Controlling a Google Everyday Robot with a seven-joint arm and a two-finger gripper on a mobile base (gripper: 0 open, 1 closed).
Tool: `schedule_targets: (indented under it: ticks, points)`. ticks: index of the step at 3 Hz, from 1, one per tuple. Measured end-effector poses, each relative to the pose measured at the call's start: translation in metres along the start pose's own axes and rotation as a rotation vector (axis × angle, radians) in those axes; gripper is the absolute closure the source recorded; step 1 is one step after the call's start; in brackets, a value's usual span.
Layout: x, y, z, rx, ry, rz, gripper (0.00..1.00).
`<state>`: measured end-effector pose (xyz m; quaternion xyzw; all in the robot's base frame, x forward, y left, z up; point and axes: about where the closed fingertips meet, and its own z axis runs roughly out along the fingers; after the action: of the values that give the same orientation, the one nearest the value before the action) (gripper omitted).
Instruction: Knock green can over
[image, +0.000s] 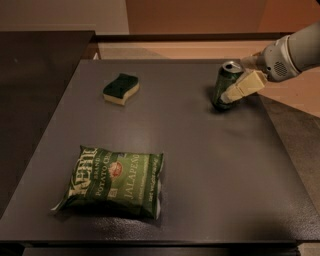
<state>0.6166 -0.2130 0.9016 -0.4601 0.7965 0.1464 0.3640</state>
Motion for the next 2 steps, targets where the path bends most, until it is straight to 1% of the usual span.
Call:
schedule_targets:
  ticks: [2]
  points:
    - [-0.0035, -0.0044, 0.0055, -0.008, -0.051, 0.005, 0.64]
